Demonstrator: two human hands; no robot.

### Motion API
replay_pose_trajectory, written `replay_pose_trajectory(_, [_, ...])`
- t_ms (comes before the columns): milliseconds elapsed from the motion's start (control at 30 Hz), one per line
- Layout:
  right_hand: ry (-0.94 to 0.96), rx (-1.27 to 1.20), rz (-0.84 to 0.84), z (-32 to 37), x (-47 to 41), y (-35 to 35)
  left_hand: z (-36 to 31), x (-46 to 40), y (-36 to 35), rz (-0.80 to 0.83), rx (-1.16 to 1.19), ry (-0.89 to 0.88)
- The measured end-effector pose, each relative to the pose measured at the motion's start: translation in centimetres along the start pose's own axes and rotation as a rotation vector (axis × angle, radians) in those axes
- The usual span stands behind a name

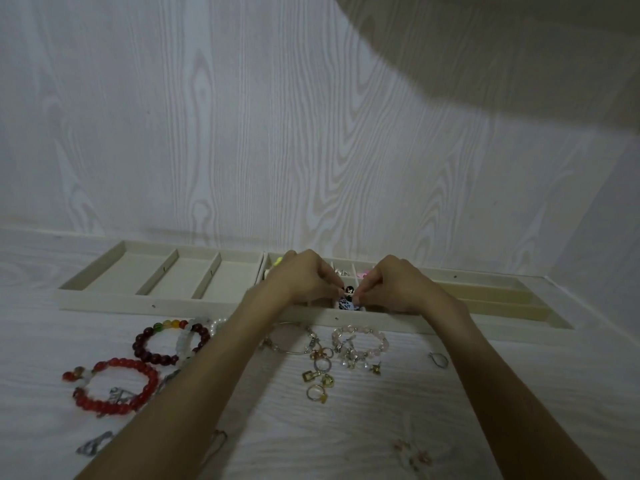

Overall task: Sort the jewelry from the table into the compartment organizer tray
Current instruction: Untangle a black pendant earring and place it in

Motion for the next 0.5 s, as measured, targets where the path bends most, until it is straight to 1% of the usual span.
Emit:
replay_pose_trajectory(67, [0.007, -0.002, -0.002, 0.0, 0.0, 0.0, -0.1, 0.3, 1.0, 0.114, -0.04, -0.031])
replay_pose_trajectory(133, [0.006, -0.003, 0.0, 0.0, 0.0, 0.1, -0.5, 1.0, 1.1, 0.229, -0.16, -0.059])
replay_pose_trajectory(167, [0.002, -0.009, 0.002, -0.1, 0.0, 0.1, -0.8, 1.5, 1.0, 0.259, -0.239, -0.063])
replay_pose_trajectory(233, [-0.006, -0.023, 0.006, -0.2, 0.0, 0.2, -1.3, 2.1, 0.6, 0.269, -0.364, -0.076])
replay_pose_trajectory(300, [-0.007, -0.017, 0.006, -0.2, 0.0, 0.3, -1.8, 2.7, 0.1, 0.286, -0.434, -0.09])
replay_pose_trajectory(500, [-0.006, -0.018, 0.008, -0.4, -0.1, 0.4, -1.7, 2.6, -0.7, 0.277, -0.484, -0.065])
Point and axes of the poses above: each hand's wrist, its own x-axis away from the middle knuckle, its own y-axis out of the back of the hand, z = x × y, the point moved 7 cm from there along -x, towards the middle knuckle, and after that the axes turned 15 degrees about y, right-handed, at the moved point
